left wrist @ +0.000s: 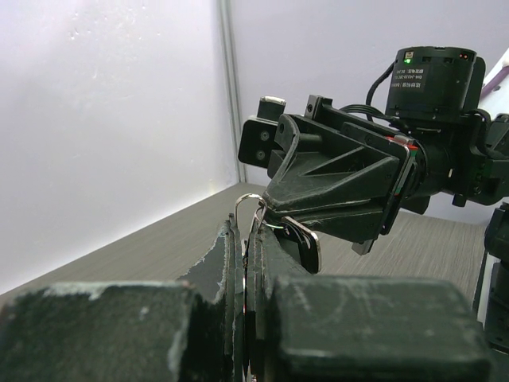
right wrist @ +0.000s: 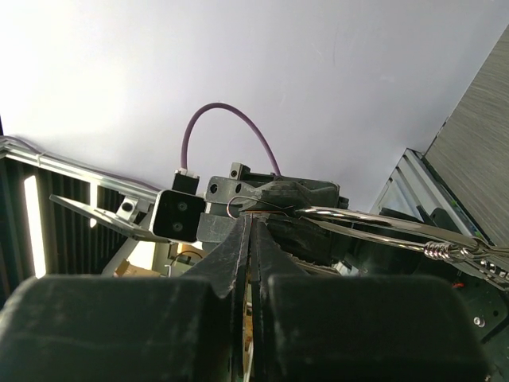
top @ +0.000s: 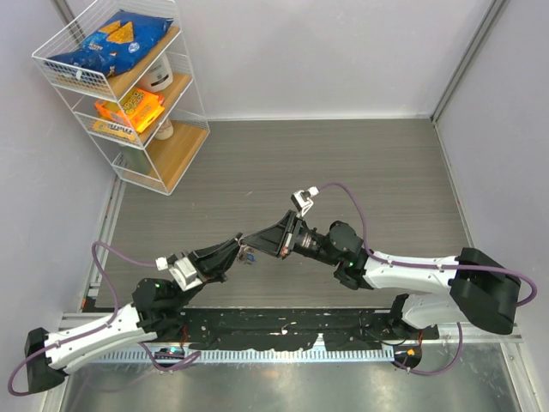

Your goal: Put the keys on the keyring

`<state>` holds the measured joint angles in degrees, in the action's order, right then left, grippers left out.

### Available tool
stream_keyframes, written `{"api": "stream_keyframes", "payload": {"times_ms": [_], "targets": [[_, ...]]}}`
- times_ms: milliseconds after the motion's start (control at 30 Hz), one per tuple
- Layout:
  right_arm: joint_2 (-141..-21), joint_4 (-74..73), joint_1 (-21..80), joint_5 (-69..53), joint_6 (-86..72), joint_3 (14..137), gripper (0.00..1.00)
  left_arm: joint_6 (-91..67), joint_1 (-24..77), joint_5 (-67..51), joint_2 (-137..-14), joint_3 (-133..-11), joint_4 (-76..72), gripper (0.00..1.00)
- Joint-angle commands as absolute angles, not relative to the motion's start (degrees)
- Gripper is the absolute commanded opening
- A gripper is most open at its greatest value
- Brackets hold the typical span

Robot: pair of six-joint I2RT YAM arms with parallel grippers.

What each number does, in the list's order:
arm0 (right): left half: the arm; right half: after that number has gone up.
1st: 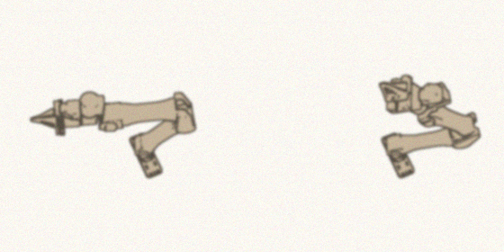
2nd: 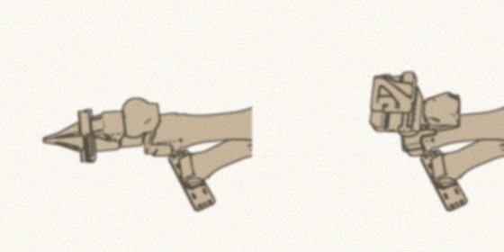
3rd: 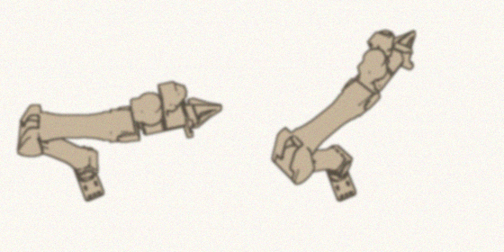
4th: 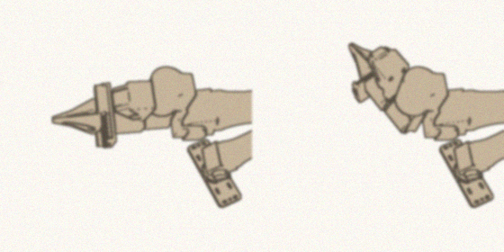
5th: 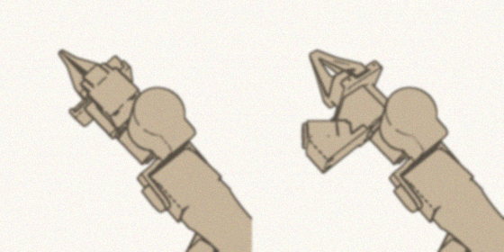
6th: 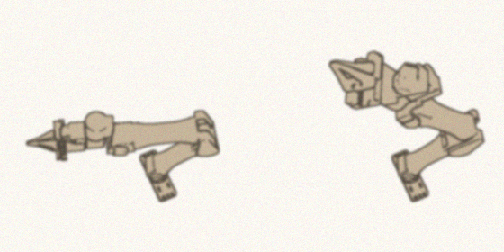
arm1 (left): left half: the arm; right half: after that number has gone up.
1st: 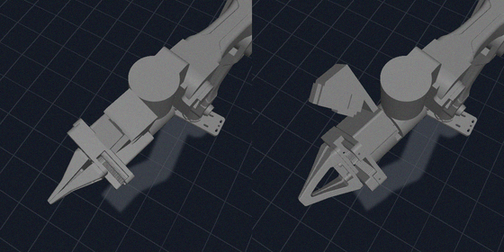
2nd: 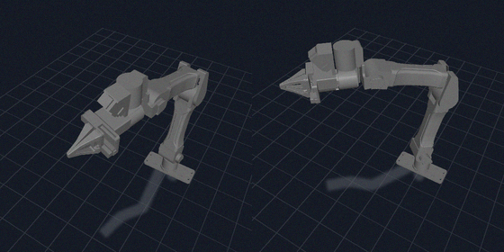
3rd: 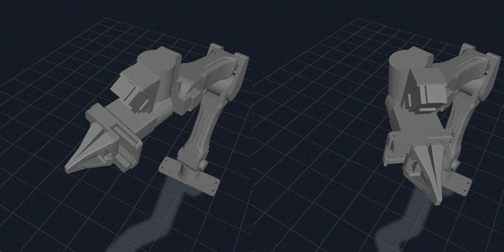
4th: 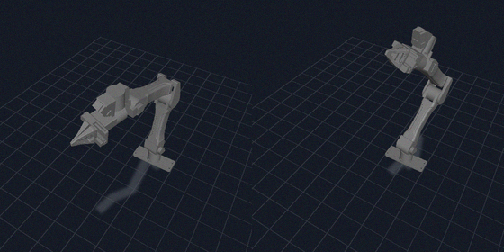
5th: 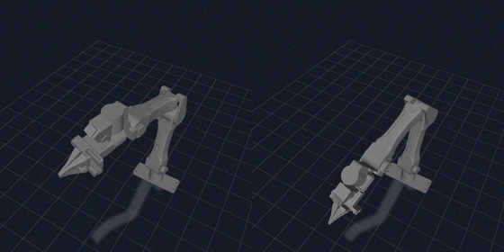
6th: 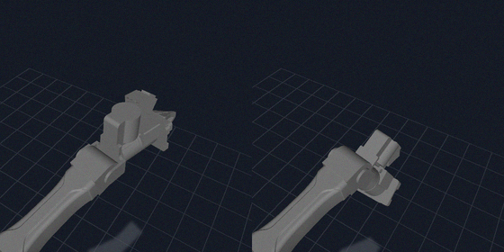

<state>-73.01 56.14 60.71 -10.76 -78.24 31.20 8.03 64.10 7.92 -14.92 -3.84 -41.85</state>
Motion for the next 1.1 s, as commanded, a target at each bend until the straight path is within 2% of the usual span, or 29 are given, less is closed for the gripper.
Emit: {"api": "stream_keyframes", "payload": {"times_ms": [0,1067], "targets": [[-73.39,55.46,61.17,-8.79,-78.22,30.94,0.06,8.61,64.34,5.97,-14.94,-3.96,-49.57,0.0],[-73.92,56.16,61.61,-6.24,-80.95,29.88,0.06,10.02,64.34,5.27,-14.15,-3.34,-50.63,0.0]]}}
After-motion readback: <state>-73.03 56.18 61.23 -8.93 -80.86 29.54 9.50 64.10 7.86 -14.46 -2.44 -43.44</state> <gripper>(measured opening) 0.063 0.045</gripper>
